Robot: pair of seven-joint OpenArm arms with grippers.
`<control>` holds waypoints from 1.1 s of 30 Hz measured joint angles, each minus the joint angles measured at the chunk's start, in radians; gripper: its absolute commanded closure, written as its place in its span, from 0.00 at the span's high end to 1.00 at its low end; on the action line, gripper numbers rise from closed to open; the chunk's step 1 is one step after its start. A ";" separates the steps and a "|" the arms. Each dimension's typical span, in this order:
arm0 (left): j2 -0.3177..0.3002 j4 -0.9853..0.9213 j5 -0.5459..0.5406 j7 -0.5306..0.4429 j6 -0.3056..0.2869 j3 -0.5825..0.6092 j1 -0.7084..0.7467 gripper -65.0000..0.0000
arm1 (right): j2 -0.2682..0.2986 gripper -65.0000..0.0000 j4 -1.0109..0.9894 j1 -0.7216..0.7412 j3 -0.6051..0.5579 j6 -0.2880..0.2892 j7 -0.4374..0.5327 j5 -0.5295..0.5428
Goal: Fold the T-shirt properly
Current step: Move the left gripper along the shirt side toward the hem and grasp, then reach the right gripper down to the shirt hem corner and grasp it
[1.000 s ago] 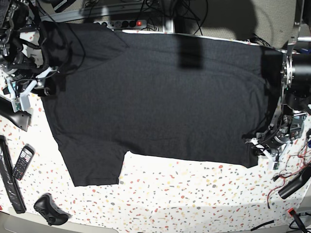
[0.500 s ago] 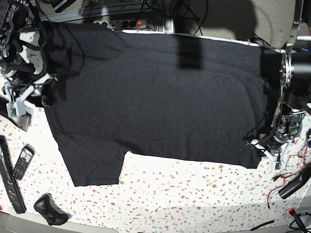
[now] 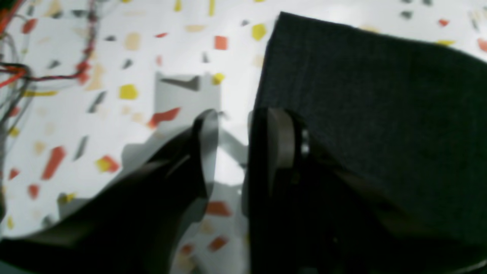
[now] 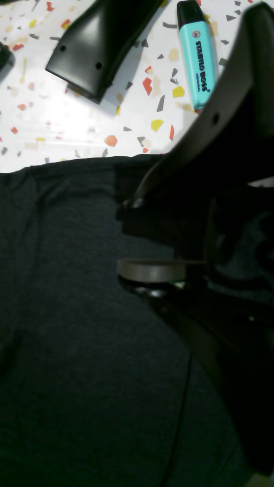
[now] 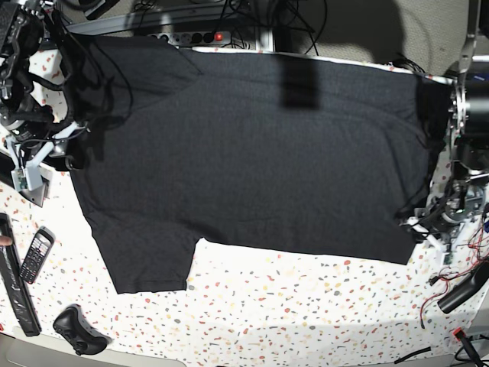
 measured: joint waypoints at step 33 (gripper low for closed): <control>0.046 0.145 0.060 0.026 -0.033 0.000 0.008 0.31 | 0.001 0.26 0.000 0.000 0.000 0.000 -0.077 0.000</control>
